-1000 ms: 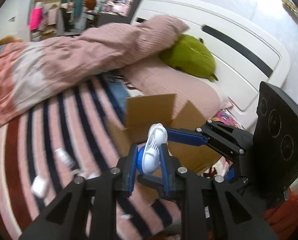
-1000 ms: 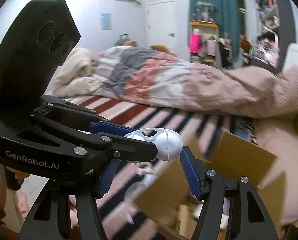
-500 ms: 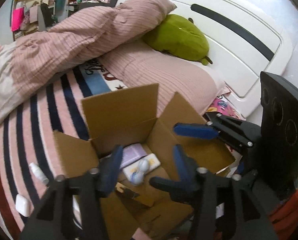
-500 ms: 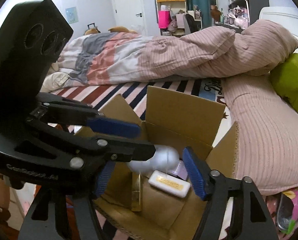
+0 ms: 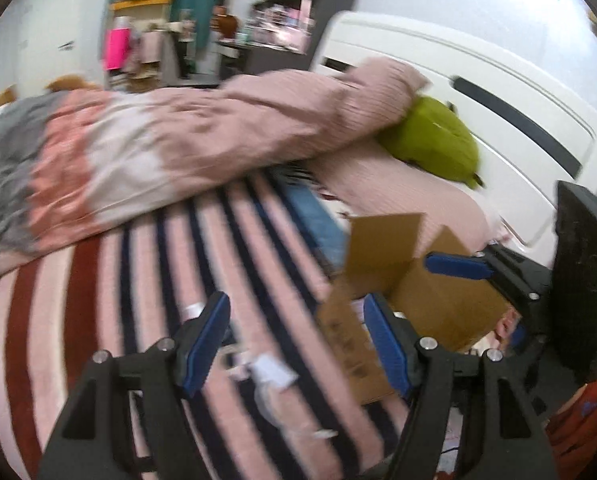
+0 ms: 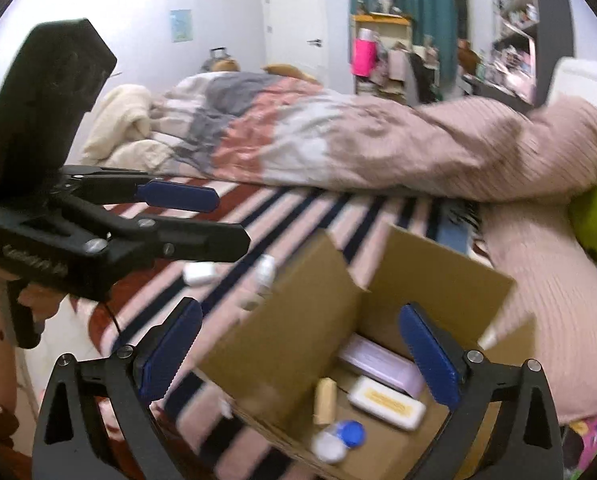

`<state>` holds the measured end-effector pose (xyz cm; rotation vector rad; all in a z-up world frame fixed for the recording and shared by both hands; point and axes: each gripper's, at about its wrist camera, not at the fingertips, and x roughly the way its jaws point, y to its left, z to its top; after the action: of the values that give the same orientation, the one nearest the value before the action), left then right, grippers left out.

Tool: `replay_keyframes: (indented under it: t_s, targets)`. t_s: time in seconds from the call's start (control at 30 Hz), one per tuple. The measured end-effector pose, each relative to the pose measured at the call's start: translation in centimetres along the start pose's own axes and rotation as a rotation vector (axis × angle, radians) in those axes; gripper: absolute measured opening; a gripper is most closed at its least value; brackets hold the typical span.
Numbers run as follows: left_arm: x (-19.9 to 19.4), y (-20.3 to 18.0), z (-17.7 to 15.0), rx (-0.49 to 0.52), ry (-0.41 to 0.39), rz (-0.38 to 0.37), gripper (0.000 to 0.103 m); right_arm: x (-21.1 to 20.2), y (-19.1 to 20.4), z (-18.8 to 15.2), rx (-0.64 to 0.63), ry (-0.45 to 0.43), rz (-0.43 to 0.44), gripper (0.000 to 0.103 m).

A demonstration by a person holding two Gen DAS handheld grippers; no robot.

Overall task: Organize rigid objects
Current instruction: 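Carry the lens case into the cardboard box and release it, then grasp the white earbud case with the right gripper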

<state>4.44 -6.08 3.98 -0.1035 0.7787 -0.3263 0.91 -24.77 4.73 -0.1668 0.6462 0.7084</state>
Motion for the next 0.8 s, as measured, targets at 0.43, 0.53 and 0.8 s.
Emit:
replay_keyframes:
  t_s: [0.43,0.53,0.8]
  targets:
    - [-1.3,14.5,-8.3,-0.209,0.035,0.19,0.066,11.9,13.5,1.5,-0.177,0.15,0.291,0.099]
    - [-0.1,16.8,-10.1,-0.249,0.063,0.197,0.066,16.2,14.4,0.2,-0.194,0.205,0.306,0.094]
    - [2.3,19.5,-12.3,-0.31,0.113,0.199,0.066,25.6,12.5,-1.4,-0.133,0.287,0.256,0.059]
